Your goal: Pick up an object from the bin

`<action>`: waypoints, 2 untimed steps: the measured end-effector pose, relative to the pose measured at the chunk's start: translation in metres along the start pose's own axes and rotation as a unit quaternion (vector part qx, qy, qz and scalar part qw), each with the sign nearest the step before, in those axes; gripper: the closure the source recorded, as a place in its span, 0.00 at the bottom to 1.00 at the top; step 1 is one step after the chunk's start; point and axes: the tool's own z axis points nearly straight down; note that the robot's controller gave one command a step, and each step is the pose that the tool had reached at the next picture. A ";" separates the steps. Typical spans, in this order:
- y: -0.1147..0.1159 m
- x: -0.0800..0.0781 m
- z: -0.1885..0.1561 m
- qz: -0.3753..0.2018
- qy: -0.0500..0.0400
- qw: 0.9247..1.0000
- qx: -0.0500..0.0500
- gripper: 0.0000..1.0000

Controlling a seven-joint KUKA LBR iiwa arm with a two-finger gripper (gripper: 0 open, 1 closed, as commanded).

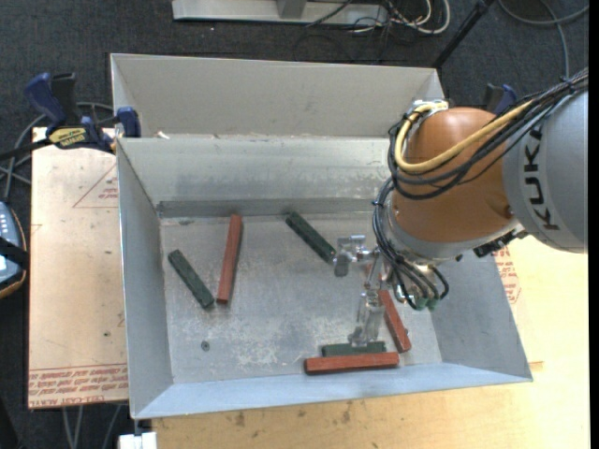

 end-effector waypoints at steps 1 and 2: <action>-0.059 0.004 0.092 -0.023 0.000 1.000 0.001 0.00; -0.066 0.010 0.132 -0.026 -0.006 1.000 0.000 0.00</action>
Offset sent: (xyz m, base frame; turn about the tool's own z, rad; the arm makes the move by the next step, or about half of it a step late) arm -0.0030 -0.0561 -0.0877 -0.0510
